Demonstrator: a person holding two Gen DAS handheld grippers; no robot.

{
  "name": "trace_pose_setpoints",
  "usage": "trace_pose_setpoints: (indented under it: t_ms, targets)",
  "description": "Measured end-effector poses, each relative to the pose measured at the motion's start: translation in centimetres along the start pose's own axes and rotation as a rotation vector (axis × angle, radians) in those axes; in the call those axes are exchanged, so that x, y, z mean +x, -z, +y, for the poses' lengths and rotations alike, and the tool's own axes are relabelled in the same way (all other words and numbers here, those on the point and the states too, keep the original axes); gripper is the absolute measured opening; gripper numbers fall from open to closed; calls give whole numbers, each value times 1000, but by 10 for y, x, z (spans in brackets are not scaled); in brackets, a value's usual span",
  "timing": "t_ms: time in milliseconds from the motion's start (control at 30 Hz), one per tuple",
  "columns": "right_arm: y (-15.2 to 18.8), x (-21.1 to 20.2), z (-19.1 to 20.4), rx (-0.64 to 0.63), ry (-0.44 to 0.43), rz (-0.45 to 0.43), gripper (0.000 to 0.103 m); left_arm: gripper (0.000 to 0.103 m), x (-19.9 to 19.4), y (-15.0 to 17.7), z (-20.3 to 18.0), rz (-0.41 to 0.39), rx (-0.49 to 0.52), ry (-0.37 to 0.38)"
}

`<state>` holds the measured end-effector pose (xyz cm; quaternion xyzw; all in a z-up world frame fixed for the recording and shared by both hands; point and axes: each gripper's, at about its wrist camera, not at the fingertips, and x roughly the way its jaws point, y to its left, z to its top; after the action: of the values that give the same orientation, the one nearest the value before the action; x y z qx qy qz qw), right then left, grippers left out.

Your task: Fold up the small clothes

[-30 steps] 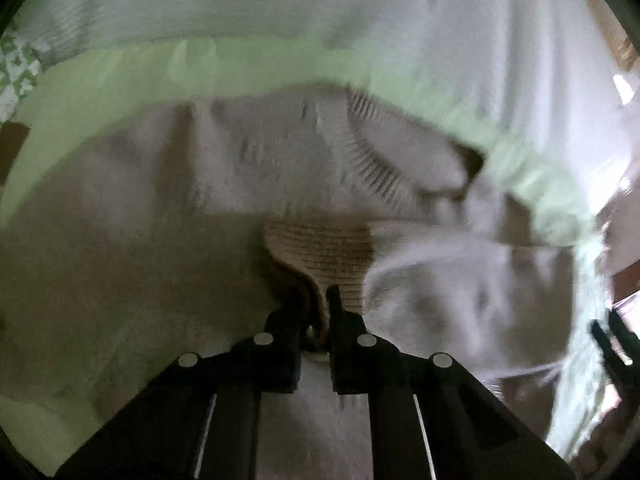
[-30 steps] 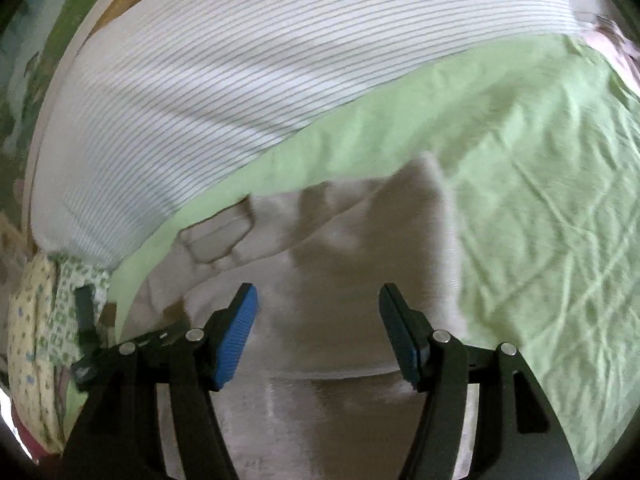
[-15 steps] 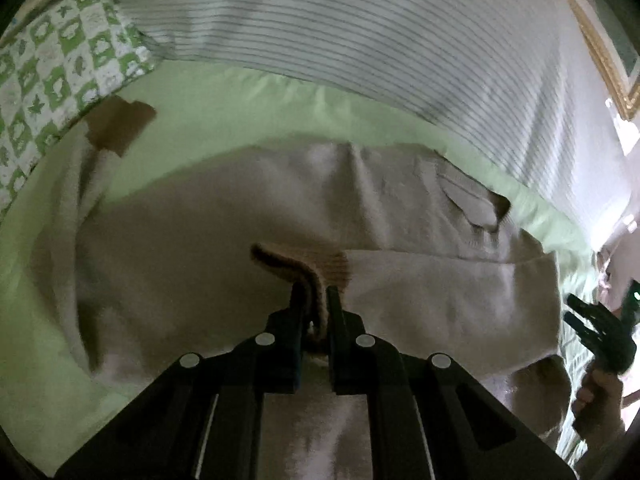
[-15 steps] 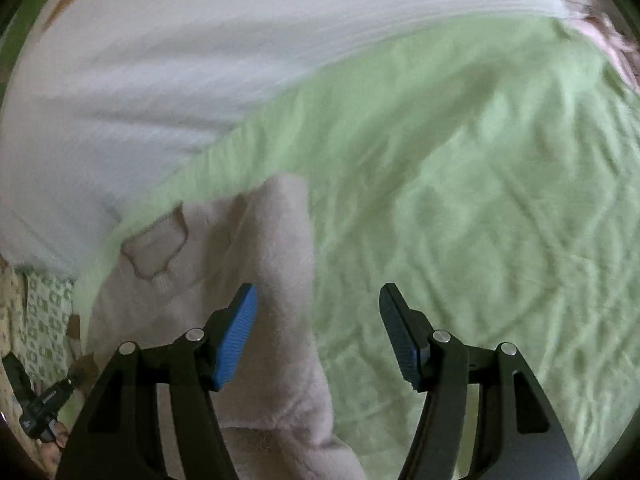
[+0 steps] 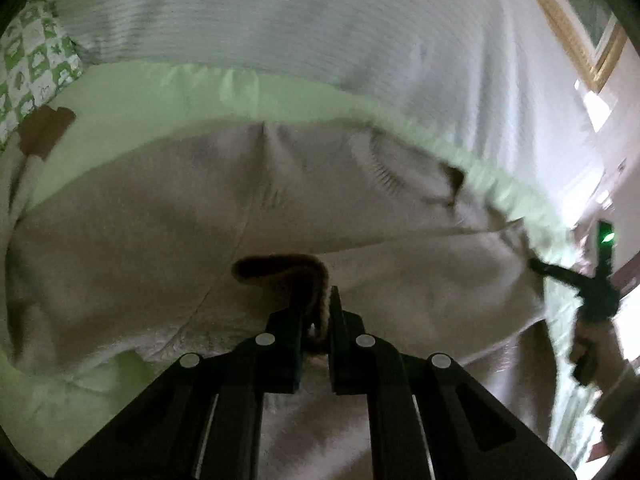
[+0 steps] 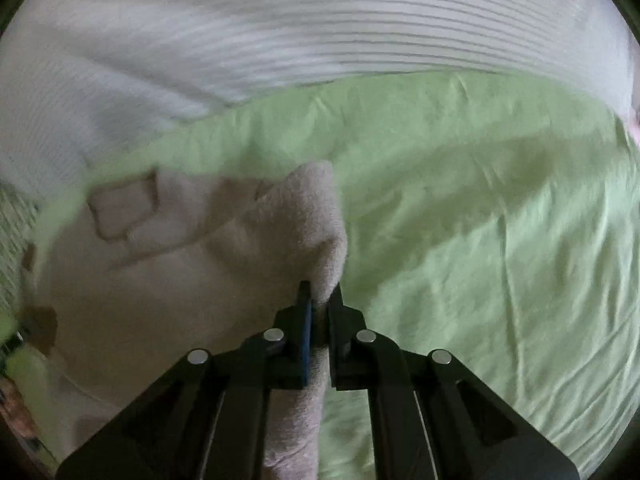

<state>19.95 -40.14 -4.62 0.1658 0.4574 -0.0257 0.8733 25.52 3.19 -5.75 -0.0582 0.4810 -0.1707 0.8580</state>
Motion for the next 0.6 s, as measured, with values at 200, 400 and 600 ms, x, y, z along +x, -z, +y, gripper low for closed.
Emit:
trace_pose_setpoints:
  t_ms: [200, 400, 600]
  targets:
    - [14, 9, -2, 35, 18, -1, 10, 16, 14, 17, 19, 31, 59, -108]
    - [26, -22, -4, 108, 39, -23, 42, 20, -24, 33, 41, 37, 14, -159]
    - [57, -70, 10, 124, -98, -93, 50, 64, -76, 31, 82, 0, -140, -230]
